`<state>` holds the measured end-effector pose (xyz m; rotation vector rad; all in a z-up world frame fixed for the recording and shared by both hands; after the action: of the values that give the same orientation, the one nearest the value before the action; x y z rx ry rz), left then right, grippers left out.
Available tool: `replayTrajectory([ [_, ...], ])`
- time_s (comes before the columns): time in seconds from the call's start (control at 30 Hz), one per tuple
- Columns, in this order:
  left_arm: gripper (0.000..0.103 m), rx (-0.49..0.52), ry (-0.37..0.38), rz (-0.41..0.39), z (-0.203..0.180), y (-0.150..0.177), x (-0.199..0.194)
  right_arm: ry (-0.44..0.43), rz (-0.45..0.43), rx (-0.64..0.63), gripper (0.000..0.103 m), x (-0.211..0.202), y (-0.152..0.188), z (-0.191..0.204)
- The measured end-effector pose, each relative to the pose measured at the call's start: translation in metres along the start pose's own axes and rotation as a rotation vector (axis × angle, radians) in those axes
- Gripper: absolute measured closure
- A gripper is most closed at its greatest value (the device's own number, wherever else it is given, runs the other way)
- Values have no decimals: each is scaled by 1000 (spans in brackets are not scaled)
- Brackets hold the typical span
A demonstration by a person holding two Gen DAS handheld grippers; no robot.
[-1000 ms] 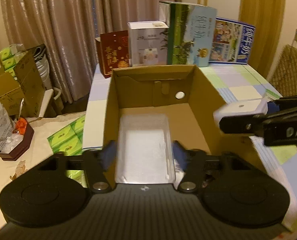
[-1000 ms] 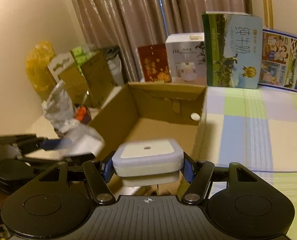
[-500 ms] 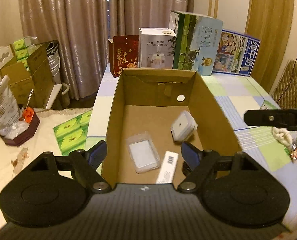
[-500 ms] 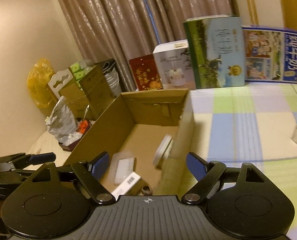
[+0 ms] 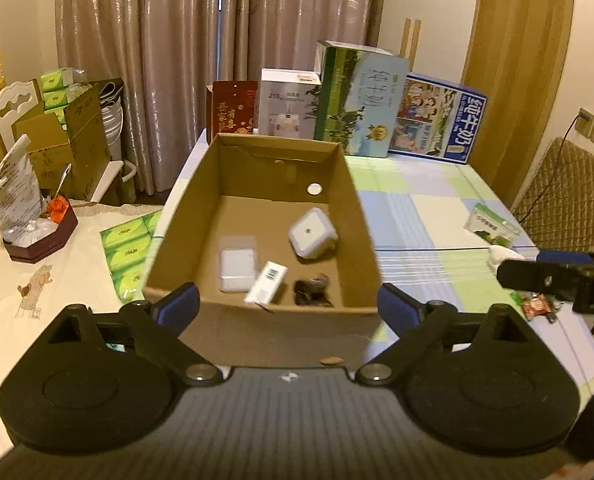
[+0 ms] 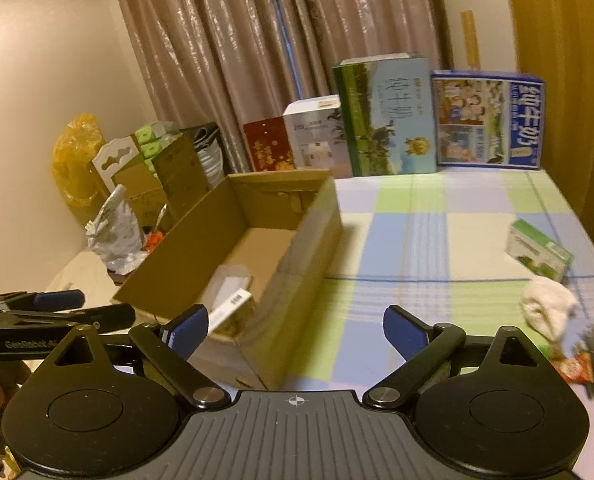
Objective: Organize objects
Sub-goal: 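Withdraw both open tools from the box back over the table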
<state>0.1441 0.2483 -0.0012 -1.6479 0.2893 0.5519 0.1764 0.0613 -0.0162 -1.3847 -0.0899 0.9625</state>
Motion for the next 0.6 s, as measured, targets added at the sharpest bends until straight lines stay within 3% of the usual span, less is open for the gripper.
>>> replayTrajectory([
  [0.17,1,19,18,-10,-31,7,-19,32,-4,-5,8,-34,14,-18],
  [0.6,1,-1,74,-25,-106,24,-44,154,-31,45,2,-105,34,-85],
])
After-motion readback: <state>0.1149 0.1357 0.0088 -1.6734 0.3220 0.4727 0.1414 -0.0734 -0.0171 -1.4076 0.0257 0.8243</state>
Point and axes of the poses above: each gripper's, at about its wrist camera, not at the fingertips, and x roughly the way its jaws point, z to its left, y to its underside, the point moved 9 cm from there along x, roughly the way its jaws point, and after that the axes turned 8 degrees about -z, right-handed, at the moved point
